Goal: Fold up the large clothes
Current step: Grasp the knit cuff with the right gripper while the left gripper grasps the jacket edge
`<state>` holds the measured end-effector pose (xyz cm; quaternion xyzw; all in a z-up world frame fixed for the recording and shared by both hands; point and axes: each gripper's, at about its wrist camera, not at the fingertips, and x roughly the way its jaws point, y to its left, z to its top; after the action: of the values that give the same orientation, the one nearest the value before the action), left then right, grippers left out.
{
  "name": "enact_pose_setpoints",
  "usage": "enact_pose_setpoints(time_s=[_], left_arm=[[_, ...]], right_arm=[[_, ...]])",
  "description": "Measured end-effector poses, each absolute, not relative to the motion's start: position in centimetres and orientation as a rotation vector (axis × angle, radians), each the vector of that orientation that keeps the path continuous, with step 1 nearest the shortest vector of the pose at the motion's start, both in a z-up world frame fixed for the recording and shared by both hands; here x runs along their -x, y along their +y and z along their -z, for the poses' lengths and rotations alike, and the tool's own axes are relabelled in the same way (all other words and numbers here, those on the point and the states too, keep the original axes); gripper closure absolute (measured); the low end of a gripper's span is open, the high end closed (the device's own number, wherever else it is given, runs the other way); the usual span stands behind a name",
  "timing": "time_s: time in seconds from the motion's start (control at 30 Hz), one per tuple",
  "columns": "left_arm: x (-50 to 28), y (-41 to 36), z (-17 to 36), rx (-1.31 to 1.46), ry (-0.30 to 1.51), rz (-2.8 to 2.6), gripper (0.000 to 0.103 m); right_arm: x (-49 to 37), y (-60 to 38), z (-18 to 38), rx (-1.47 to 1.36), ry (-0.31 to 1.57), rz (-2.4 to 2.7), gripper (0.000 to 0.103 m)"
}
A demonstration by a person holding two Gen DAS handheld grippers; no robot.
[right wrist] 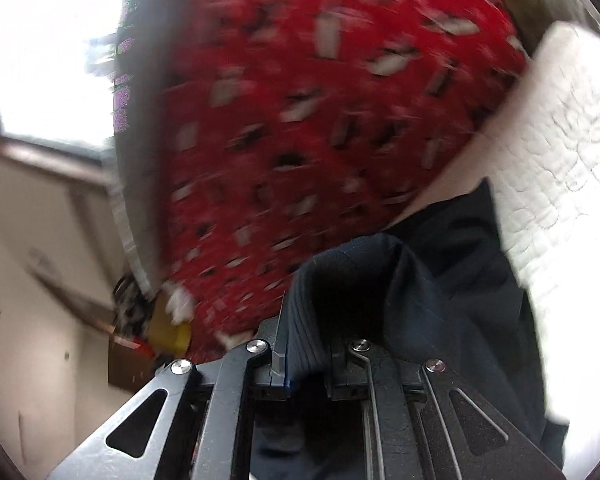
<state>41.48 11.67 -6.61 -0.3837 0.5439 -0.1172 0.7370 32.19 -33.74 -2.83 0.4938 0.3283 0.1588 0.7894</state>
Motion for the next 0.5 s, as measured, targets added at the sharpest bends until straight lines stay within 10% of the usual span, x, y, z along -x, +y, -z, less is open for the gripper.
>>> enact_pose_setpoints(time_s=[0.27, 0.37, 0.43, 0.5], left_arm=[[-43.0, 14.7, 8.4, 1.093, 1.194, 0.282, 0.097], [-42.0, 17.5, 5.9, 1.166, 1.073, 0.322, 0.081], [-41.6, 18.6, 4.6, 1.12, 1.06, 0.3, 0.055], [-41.2, 18.5, 3.8, 1.01, 1.09, 0.279, 0.054]], right_arm=[[-35.1, -36.7, 6.4, -1.207, 0.749, -0.191, 0.086], [-34.2, -38.1, 4.3, -1.186, 0.678, -0.178, 0.06], [-33.4, -38.9, 3.1, -1.147, 0.641, -0.163, 0.054], [-33.0, -39.1, 2.2, -1.083, 0.655, -0.153, 0.053]])
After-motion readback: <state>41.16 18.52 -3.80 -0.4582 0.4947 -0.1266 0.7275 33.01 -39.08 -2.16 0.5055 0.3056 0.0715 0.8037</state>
